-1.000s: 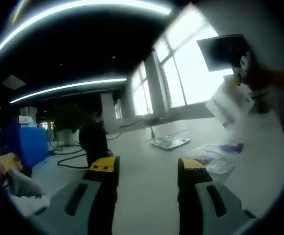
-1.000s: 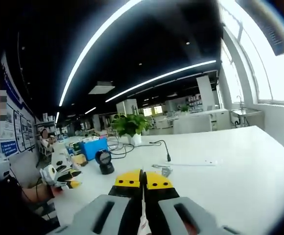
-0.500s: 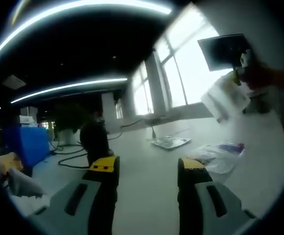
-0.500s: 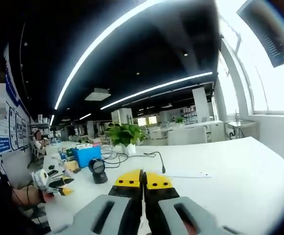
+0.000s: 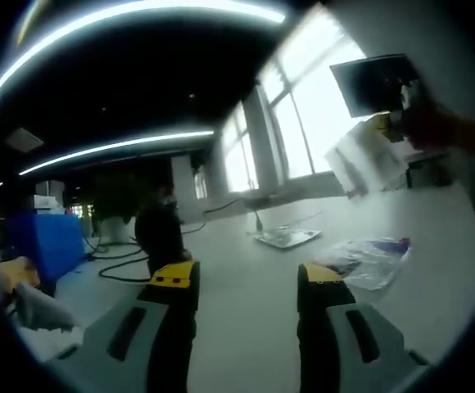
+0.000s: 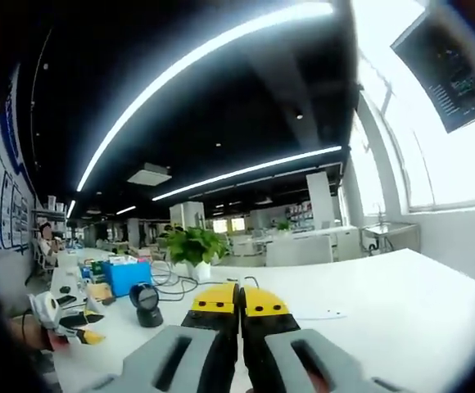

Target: Clip sheet goods on table flip sheet goods clip sheet goods scan sheet goods put sheet goods back to table

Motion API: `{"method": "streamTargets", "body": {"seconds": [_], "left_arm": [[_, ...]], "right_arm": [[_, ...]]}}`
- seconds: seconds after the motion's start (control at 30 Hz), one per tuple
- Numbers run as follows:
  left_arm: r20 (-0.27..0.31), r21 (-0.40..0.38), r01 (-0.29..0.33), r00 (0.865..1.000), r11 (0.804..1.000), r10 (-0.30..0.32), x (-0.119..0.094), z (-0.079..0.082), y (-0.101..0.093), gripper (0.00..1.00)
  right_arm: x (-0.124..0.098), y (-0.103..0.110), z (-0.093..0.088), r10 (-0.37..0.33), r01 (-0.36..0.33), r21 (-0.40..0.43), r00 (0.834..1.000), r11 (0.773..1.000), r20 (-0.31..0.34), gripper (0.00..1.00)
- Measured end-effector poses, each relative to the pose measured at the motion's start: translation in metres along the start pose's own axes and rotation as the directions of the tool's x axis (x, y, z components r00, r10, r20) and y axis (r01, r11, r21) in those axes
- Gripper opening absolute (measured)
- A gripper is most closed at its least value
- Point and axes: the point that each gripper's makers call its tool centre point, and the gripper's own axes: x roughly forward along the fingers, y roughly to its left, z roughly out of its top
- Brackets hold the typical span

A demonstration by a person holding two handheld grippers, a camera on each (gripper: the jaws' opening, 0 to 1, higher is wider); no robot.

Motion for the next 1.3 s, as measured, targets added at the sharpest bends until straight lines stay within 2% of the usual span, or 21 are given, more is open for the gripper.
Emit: {"method": "streamTargets", "body": {"seconds": [0.03, 0.2, 0.4, 0.6, 0.9, 0.97, 1.07, 1.17, 1.3], "left_arm": [[-0.002, 0.001, 0.002, 1.000, 1.000, -0.002, 0.000, 0.000, 0.000, 0.41], [-0.025, 0.015, 0.033, 0.999, 0.999, -0.032, 0.003, -0.004, -0.009, 0.42], [-0.026, -0.002, 0.002, 1.000, 1.000, -0.002, 0.002, -0.004, -0.002, 0.42], [-0.024, -0.001, 0.000, 1.000, 1.000, 0.000, 0.003, -0.005, -0.001, 0.43], [-0.022, -0.008, 0.008, 1.000, 1.000, -0.008, 0.003, -0.005, -0.002, 0.43], [-0.027, -0.004, 0.003, 1.000, 1.000, -0.003, 0.002, -0.005, -0.003, 0.43], [-0.029, -0.008, -0.010, 1.000, 1.000, 0.010, 0.002, -0.006, 0.001, 0.43], [-0.056, -0.002, -0.031, 0.998, 1.000, 0.030, 0.002, -0.011, 0.006, 0.43], [-0.049, -0.005, -0.030, 0.998, 1.000, 0.030, -0.001, -0.008, 0.004, 0.44]], "right_arm": [[0.002, -0.001, -0.003, -0.011, 0.011, -0.011, 1.000, 1.000, -0.017, 0.00], [0.013, 0.005, 0.004, -0.005, 0.006, -0.015, 0.999, 1.000, 0.037, 0.00], [0.024, 0.004, 0.009, -0.025, 0.026, -0.013, 0.997, 1.000, 0.078, 0.00], [0.030, 0.009, 0.021, -0.043, 0.047, -0.029, 0.990, 0.998, 0.132, 0.00], [0.049, 0.018, 0.023, -0.050, 0.048, 0.022, 0.988, 0.999, 0.149, 0.00], [0.054, 0.027, 0.023, -0.020, 0.014, 0.040, 0.989, 0.999, 0.148, 0.00], [0.061, 0.029, 0.019, -0.013, 0.007, 0.036, 0.990, 0.999, 0.143, 0.00], [0.068, 0.033, 0.013, -0.011, 0.004, 0.047, 0.990, 0.999, 0.144, 0.00], [0.072, 0.039, 0.010, -0.014, 0.003, 0.067, 0.988, 0.998, 0.155, 0.00]]}}
